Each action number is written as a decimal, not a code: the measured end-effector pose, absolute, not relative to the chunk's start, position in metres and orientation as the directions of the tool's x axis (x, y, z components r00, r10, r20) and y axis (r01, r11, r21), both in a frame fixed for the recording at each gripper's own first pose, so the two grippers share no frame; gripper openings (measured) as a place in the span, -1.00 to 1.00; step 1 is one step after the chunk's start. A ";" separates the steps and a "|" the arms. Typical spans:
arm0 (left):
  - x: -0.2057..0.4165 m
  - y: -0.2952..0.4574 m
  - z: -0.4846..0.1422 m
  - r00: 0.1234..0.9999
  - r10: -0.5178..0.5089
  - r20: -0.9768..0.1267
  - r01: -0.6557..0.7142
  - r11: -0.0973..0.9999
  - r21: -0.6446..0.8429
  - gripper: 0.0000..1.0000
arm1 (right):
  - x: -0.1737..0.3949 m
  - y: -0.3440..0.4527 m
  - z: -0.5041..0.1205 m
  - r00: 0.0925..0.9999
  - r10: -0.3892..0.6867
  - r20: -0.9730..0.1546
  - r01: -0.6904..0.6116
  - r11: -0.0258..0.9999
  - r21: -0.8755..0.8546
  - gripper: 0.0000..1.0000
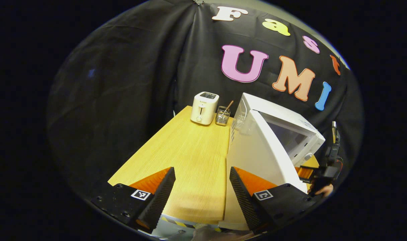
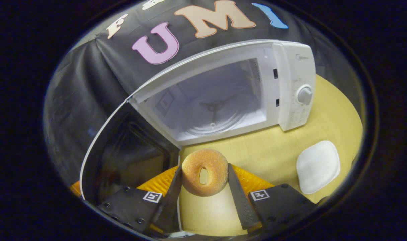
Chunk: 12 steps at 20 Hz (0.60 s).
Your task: Open the microwave oven with the left hand, put the food in, and close the microwave oven.
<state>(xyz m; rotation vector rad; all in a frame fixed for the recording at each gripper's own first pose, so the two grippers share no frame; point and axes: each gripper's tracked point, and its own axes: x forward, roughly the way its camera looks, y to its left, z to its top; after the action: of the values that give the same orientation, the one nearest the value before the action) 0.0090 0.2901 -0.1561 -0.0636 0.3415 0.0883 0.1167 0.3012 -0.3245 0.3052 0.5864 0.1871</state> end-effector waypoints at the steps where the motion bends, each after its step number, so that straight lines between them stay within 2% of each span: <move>1: 0.004 0.294 -0.158 0.934 0.081 -0.348 -0.100 0.994 -0.040 0.92 | 0.130 0.303 -0.322 0.832 0.248 -0.496 -0.072 0.935 0.347 0.48; 7: -0.008 0.315 -0.169 0.913 0.115 -0.390 -0.123 0.992 0.005 0.92 | 0.199 0.307 -0.324 0.901 0.144 -0.410 0.038 0.914 0.405 0.48; 12: -0.011 0.316 -0.174 0.906 0.125 -0.405 -0.142 0.990 -0.011 0.92 | 0.243 0.305 -0.331 0.920 0.054 -0.388 0.124 0.899 0.421 0.46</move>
<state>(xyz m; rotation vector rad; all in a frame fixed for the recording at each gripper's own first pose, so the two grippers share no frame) -0.0106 0.3161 -0.1744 -0.0405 0.4153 0.1379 0.2428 0.3055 -0.3313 0.4556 0.4046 -0.0373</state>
